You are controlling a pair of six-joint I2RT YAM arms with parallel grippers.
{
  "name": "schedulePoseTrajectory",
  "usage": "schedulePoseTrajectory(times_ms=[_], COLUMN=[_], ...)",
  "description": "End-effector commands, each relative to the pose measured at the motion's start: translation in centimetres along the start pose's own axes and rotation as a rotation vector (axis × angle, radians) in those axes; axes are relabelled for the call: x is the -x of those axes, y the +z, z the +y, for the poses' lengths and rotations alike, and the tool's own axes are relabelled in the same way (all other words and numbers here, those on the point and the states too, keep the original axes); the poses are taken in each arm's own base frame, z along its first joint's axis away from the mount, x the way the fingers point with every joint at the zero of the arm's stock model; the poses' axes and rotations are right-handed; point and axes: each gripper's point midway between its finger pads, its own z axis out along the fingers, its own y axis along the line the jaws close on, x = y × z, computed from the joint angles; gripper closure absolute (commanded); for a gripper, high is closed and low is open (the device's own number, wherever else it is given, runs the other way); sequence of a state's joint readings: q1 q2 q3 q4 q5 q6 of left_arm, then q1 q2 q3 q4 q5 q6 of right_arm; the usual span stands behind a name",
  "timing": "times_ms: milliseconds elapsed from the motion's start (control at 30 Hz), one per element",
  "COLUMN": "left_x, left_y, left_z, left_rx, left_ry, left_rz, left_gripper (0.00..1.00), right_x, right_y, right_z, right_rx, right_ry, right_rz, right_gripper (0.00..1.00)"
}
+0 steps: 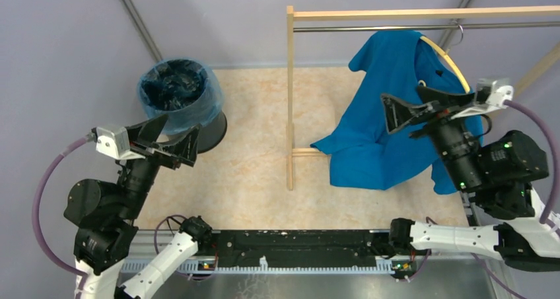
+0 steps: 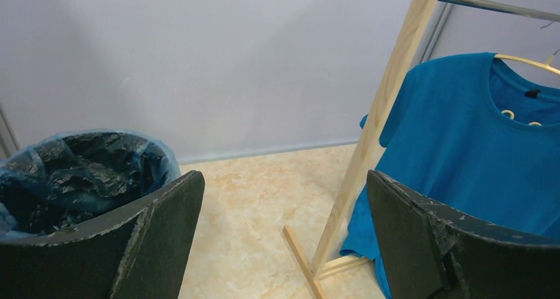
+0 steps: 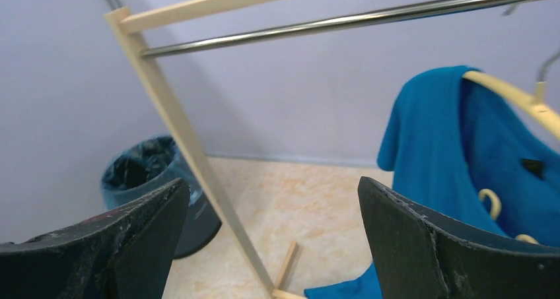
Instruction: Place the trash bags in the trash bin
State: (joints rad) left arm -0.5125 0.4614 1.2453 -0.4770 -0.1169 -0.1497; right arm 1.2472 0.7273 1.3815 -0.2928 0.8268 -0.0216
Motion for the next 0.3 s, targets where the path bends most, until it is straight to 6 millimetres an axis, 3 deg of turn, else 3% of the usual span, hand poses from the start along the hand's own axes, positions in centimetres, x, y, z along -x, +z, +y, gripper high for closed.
schedulePoseTrajectory(times_ms=[0, 267], left_x=[1.9, 1.1], left_y=[0.7, 2.2], left_z=[0.5, 0.8], left_rx=[0.035, 0.06], left_ry=[0.008, 0.013], left_rz=[-0.062, -0.032], left_gripper=[0.01, 0.01], right_x=[-0.7, -0.3], right_y=[0.0, -1.0], right_z=[-2.4, -4.2], right_rx=[-0.12, -0.187], right_ry=[-0.115, -0.047], right_rz=[0.013, -0.023], right_gripper=[0.01, 0.01])
